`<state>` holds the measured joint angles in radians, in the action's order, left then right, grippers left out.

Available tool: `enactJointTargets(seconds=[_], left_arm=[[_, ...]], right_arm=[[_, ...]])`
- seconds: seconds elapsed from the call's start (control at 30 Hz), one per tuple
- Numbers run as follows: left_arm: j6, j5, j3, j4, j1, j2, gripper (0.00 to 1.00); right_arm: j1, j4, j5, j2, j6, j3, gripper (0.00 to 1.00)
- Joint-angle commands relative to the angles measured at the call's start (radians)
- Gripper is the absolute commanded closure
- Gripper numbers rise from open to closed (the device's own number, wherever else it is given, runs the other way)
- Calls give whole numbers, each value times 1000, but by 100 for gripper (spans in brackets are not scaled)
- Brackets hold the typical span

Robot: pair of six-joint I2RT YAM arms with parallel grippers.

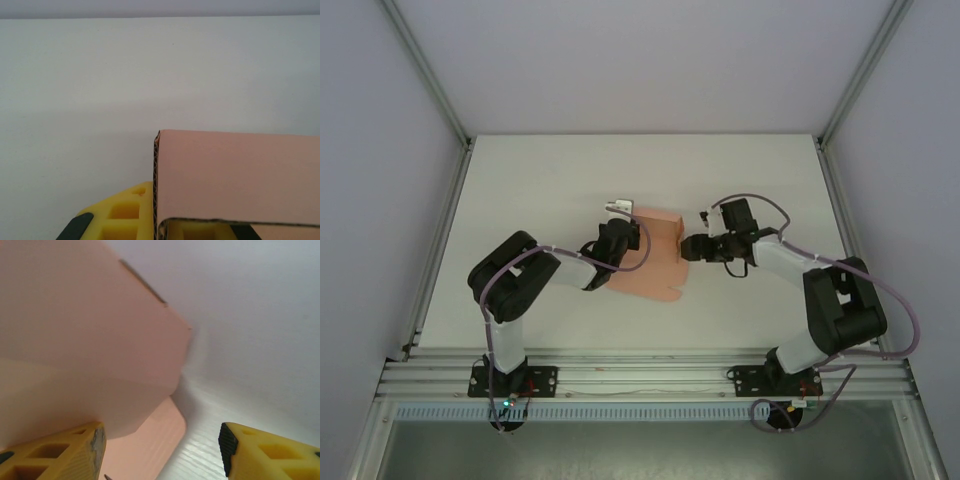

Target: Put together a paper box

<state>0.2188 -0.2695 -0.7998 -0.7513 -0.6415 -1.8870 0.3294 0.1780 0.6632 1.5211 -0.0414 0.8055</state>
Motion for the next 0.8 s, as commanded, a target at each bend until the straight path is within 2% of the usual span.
enactJointTargets(seconds=[0.0,0.17,0.4,0.5,0.63,0.77], left_arm=[[3,29,-2,89,-7,-8,100],[-8,60,8,71,-6,-11,100],[-47,108,0,74,-9,-15,100],[-52,112,-5,77,-11,-15,100],[-58,127,-7,65,-10,-13,100],[-65,149,-16,67,-12,-15,100]], right_arm=[[21,-54,33,7,53,5,38],[23,-57,-80,84,58,89,38],[54,-96,-111,198,164,185,39],[57,-153,-160,201,152,187,48],[57,-235,-233,216,118,166,56],[59,-258,-226,275,104,178,52]])
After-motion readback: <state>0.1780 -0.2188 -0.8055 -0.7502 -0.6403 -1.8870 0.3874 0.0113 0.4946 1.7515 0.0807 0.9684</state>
